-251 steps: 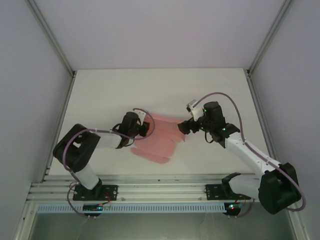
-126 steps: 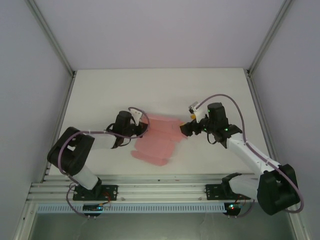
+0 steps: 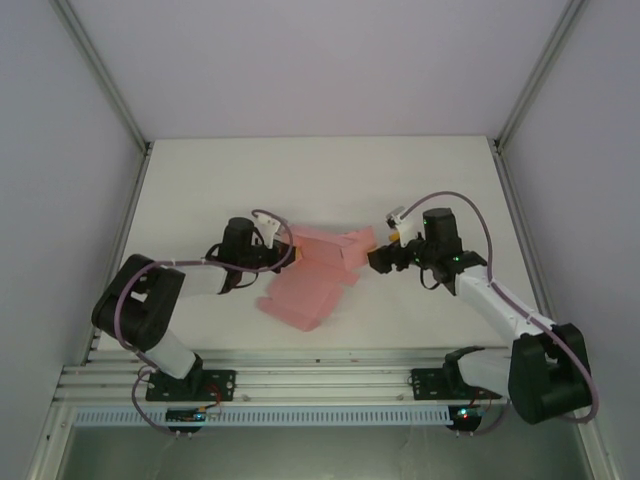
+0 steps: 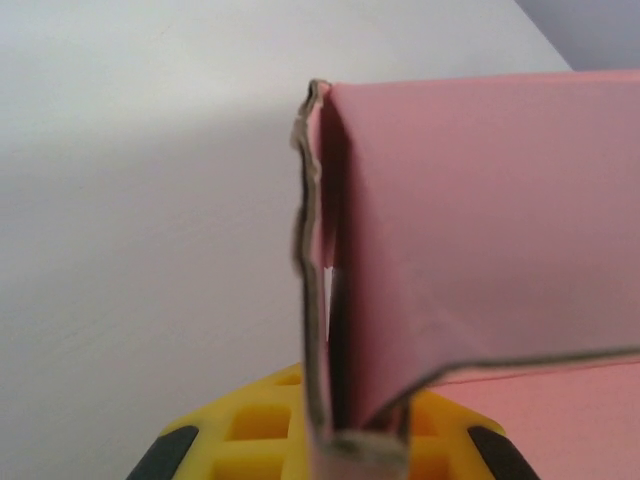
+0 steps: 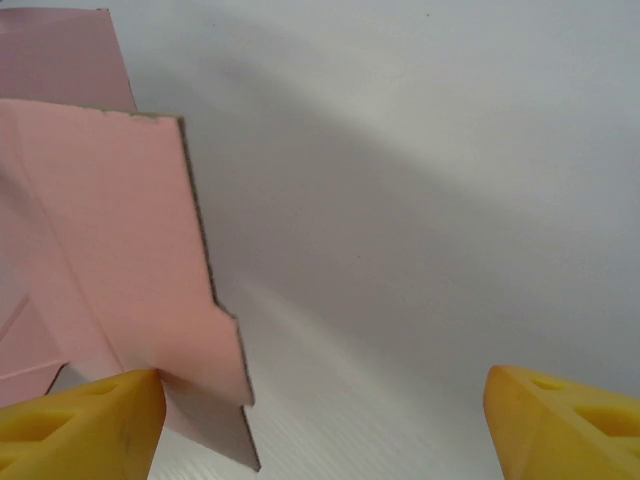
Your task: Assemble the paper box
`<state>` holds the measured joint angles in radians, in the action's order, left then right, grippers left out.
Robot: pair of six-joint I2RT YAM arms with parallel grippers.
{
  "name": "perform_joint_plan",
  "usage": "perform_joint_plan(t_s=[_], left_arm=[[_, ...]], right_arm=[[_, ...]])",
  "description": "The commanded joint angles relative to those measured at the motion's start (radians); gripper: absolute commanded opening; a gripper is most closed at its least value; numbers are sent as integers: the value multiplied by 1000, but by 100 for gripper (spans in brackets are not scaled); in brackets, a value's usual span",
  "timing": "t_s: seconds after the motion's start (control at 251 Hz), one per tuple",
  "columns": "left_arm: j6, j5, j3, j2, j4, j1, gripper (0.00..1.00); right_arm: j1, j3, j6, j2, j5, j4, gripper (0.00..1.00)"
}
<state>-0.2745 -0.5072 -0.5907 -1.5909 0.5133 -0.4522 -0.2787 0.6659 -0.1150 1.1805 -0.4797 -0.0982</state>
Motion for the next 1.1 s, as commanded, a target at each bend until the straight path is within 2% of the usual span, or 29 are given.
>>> perform_joint_plan(t_s=[0.0, 0.104, 0.295, 0.411, 0.539, 0.623, 0.886, 1.094], left_arm=[[54, 88, -63, 31, -99, -24, 0], [82, 165, -87, 25, -163, -37, 0], [64, 163, -84, 28, -141, -43, 0], [57, 163, -88, 32, -141, -46, 0], [42, 152, -83, 41, -126, -46, 0], [31, 128, -77, 51, -109, -45, 0], [1, 103, -70, 58, -66, -54, 0], [35, 155, -83, 63, -127, -54, 0]], right_arm=[[-17, 85, 57, -4, -18, 19, 84], [-29, 126, 110, -51, 4, 28, 86], [-81, 152, 112, -102, 31, 53, 87], [-133, 160, 56, -63, 15, -4, 87], [-192, 146, 9, -7, 106, -33, 87], [-215, 145, -1, 40, 119, -31, 87], [-294, 157, 15, 123, 172, 109, 87], [-296, 161, 20, -20, 237, 29, 91]])
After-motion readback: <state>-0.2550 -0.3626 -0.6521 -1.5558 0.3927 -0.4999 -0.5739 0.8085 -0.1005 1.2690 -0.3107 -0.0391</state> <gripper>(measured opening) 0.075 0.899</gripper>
